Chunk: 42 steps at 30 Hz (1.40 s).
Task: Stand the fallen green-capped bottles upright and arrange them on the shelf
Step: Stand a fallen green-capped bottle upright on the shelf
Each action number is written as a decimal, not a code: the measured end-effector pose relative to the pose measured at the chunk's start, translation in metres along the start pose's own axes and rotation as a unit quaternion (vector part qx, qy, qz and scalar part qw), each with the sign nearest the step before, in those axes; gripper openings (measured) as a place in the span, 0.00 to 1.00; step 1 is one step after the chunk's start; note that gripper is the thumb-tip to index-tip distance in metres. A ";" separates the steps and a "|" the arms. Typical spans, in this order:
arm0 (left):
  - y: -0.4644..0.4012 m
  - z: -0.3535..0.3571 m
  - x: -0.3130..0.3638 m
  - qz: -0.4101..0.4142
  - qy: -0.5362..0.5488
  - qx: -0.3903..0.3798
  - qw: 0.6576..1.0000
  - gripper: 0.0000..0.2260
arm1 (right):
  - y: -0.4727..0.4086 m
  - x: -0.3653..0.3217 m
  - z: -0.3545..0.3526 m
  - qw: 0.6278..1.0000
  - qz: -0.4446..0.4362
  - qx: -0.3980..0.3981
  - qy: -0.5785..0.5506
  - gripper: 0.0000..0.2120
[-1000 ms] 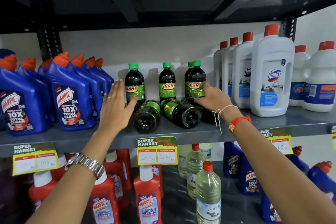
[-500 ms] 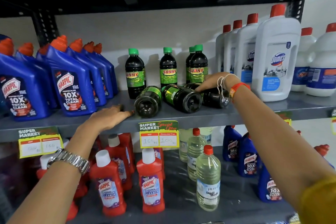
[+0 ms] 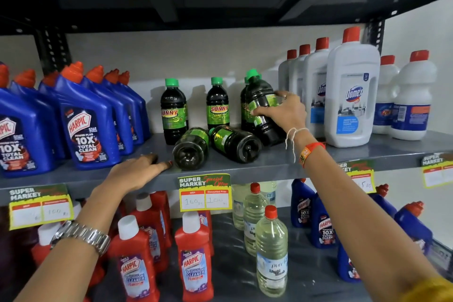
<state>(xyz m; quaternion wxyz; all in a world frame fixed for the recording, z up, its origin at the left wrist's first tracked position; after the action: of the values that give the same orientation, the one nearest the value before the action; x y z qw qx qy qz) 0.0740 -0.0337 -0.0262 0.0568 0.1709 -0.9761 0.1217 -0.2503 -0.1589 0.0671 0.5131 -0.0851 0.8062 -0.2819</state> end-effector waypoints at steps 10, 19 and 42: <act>0.009 0.002 0.007 0.045 -0.114 0.025 0.992 0.26 | 0.010 0.019 0.009 0.994 -0.032 0.040 -0.101 0.42; 0.013 -0.001 0.013 0.060 -0.168 0.042 0.983 0.24 | 0.005 0.024 0.022 0.999 -0.021 0.004 -0.046 0.49; 0.015 -0.003 0.015 0.049 -0.160 0.071 0.983 0.24 | -0.002 0.028 0.024 0.999 0.013 -0.034 -0.011 0.51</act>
<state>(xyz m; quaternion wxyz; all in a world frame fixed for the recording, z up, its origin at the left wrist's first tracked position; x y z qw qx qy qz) 0.0552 -0.0239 -0.0239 -0.1188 0.1439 -0.9686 0.1641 -0.2423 -0.1817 0.0383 0.5225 -0.0955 0.8106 -0.2467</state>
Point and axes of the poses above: each hand's wrist, its own y-axis away from the middle knuckle, its own z-axis out of the palm, x = y × z, the point moved 8 cm from there along -y, towards the middle knuckle, and after that the axes turned 3 degrees about x, right-handed, at the moved point
